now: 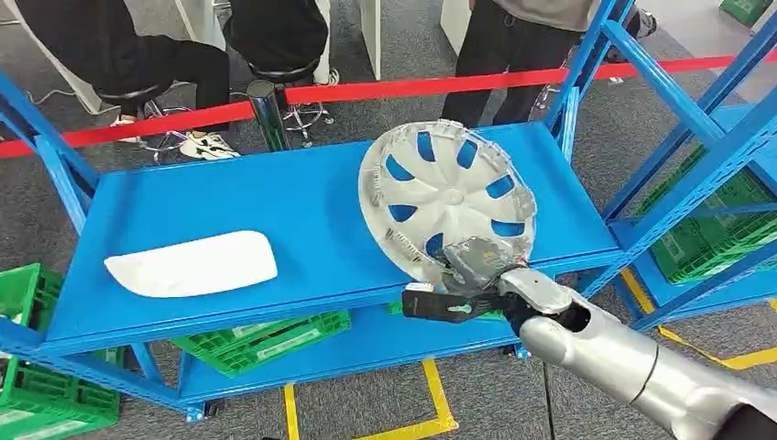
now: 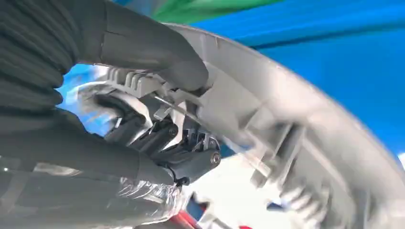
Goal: Take the parts from the cabinet and place them on the table.
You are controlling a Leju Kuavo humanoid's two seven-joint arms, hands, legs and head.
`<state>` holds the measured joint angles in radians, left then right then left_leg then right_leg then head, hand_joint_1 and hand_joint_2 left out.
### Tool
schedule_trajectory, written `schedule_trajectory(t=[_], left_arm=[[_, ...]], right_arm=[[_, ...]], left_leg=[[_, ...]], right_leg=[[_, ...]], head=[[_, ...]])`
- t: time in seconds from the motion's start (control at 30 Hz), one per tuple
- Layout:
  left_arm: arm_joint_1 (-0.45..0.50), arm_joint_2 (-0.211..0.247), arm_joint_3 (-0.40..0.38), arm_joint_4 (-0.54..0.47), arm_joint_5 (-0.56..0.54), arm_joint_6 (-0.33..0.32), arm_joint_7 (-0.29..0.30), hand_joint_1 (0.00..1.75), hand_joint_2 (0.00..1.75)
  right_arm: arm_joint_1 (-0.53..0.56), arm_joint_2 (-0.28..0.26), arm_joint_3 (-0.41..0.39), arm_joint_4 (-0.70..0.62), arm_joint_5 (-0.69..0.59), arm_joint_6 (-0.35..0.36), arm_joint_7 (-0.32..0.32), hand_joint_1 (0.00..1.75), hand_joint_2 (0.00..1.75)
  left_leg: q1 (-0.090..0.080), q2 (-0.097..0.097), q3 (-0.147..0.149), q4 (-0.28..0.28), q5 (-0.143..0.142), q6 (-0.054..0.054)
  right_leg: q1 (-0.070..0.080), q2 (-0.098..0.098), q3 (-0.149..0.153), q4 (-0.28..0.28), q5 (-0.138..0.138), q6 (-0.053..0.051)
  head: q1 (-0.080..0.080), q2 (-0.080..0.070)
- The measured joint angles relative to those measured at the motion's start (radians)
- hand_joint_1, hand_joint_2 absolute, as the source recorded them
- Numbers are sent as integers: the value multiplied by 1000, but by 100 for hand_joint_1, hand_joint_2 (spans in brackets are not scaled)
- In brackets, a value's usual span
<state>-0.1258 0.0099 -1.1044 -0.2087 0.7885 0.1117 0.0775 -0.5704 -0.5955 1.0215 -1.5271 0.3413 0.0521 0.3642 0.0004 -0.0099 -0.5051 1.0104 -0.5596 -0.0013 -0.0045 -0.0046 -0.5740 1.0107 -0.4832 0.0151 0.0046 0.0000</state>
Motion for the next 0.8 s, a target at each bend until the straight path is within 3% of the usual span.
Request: schedule_trajectory(t=[0.03, 0.07, 0.1, 0.17, 0.2, 0.3, 0.43, 0.73, 0.77, 0.8], left_arm=[[1, 0, 0, 0, -3, 4, -5, 0, 0], [3, 0, 0, 0, -4, 7, -9, 0, 0], [3, 0, 0, 0, -5, 8, -11, 0, 0], [9, 3, 0, 0, -5, 13, -14, 0, 0], [13, 3, 0, 0, -6, 15, -15, 0, 0], [15, 3, 0, 0, -7, 15, -15, 0, 0], [14, 3, 0, 0, -10, 15, -16, 0, 0], [13, 3, 0, 0, -22, 17, -33, 0, 0], [13, 4, 0, 0, -26, 17, -39, 0, 175], [12, 4, 0, 0, -27, 17, -46, 0, 175]], right_arm=[[68, 0, -49, -35, -130, -143, -111, 175, 175], [135, 3, -123, -86, -241, -332, -197, 175, 175], [170, 9, -175, -123, -290, -456, -237, 175, 175], [180, 9, -291, -174, -355, -729, -247, 175, 175], [192, 7, -339, -175, -358, -738, -247, 175, 175], [305, 3, -443, -236, -332, -665, -255, 175, 175], [357, 18, -559, -313, -323, -641, -257, 175, 175], [433, 32, -695, -410, -320, -647, -285, 175, 175], [438, 33, -705, -421, -320, -648, -288, 175, 175], [442, 34, -716, -434, -320, -650, -291, 175, 175]], left_leg=[[0, -6, -1, 0, 0, 0], [0, -9, -2, 0, 0, 0], [-2, -12, -3, 0, 0, 1], [-1, -15, -2, -1, 1, 1], [-1, -14, 0, -1, 1, 1], [-1, -13, -1, -2, 0, 2], [-2, -3, 2, -3, -1, 2], [-2, -1, 2, -4, 0, 2], [-2, -1, 2, -4, 0, 2], [-2, 0, 2, -4, 0, 2]], right_leg=[[0, -4, 1, 0, -1, 0], [-1, -9, 1, 0, -2, 2], [-2, -12, 1, 0, -3, 4], [-2, -16, 4, -1, -5, 4], [-2, -15, 5, -3, -5, 4], [-2, -14, 7, -5, -4, 4], [-3, -6, 6, -5, -4, 5], [-3, -6, 6, -5, -4, 5], [-3, -6, 6, -5, -4, 5], [-3, -6, 6, -5, -4, 5]], head=[[3, 0], [4, 0], [3, 0], [0, 0], [8, 0], [11, 0], [5, 0], [5, 0], [5, 0], [5, 0]])
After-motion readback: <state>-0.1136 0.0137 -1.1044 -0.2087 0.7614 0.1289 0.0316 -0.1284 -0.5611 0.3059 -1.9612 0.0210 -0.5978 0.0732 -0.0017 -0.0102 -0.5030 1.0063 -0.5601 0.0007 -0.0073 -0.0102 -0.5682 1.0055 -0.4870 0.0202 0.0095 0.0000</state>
